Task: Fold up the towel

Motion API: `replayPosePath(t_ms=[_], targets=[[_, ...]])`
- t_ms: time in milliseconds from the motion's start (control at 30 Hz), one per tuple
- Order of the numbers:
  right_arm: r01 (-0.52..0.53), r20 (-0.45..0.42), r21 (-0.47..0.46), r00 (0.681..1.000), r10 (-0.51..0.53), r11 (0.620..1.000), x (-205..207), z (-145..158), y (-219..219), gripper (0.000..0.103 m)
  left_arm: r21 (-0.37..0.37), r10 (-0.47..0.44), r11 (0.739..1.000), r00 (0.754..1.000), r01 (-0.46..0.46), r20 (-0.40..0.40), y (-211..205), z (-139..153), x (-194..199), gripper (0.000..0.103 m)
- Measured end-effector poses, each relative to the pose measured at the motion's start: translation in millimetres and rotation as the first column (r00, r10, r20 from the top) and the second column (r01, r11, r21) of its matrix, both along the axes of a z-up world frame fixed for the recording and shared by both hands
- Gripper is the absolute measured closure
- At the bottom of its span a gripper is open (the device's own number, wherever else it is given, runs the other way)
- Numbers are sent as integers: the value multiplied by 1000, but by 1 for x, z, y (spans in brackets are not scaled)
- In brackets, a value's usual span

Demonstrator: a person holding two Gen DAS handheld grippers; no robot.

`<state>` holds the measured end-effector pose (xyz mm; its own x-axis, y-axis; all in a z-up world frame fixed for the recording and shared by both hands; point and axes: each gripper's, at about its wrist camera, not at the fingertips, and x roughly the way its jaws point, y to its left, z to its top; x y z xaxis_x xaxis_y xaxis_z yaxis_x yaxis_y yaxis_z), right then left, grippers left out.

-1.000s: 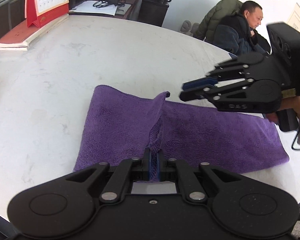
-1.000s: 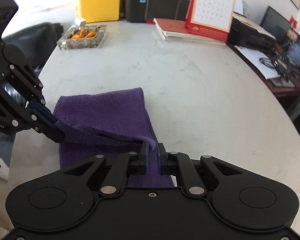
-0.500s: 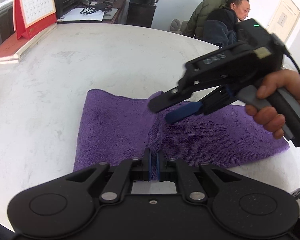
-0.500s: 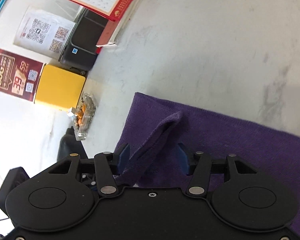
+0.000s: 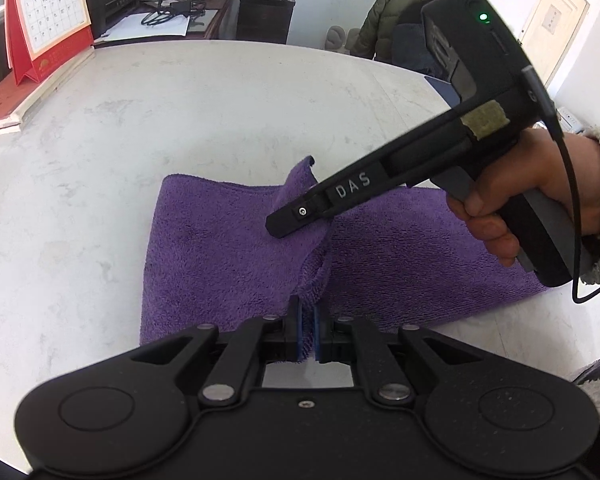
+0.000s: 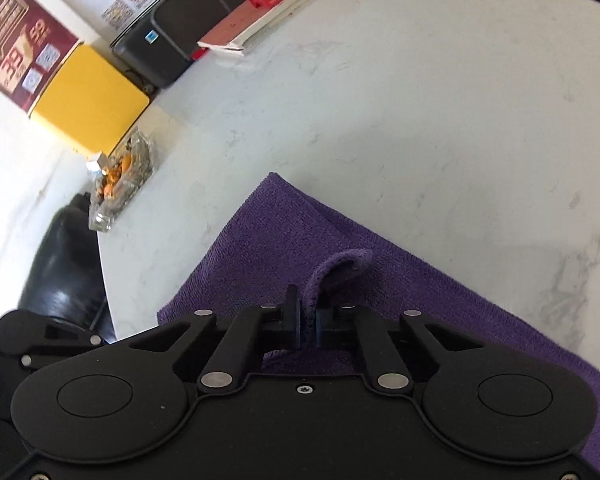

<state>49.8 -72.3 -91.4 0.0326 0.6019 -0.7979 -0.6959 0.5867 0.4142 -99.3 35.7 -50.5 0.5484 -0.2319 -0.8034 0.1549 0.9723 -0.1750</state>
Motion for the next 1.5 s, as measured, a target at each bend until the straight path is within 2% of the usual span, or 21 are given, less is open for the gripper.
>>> replayPosePath(t_ms=[67,300,600,767,1200,1500], targets=[[-35,70,-21,997,36,999,-9,4,3,98,7,-8,1000,1000,8,-5,-1,-1,1,98],[-49,144,-13,988,50,999,-18,15,-3,98,36,-41,999,999,40,14,-14,10,-2,98],[-21,181,50,983,12,999,-16,36,-23,98,41,-68,997,996,65,50,-32,29,-3,98],[-20,198,68,980,6,997,-16,44,-36,98,60,-86,995,995,83,45,-49,32,1,98],[-53,214,24,976,47,998,-12,29,-77,99,193,-112,975,993,106,20,-110,18,3,98],[-52,241,60,970,36,997,-16,31,-103,99,238,-132,964,990,117,46,-143,24,-3,98]])
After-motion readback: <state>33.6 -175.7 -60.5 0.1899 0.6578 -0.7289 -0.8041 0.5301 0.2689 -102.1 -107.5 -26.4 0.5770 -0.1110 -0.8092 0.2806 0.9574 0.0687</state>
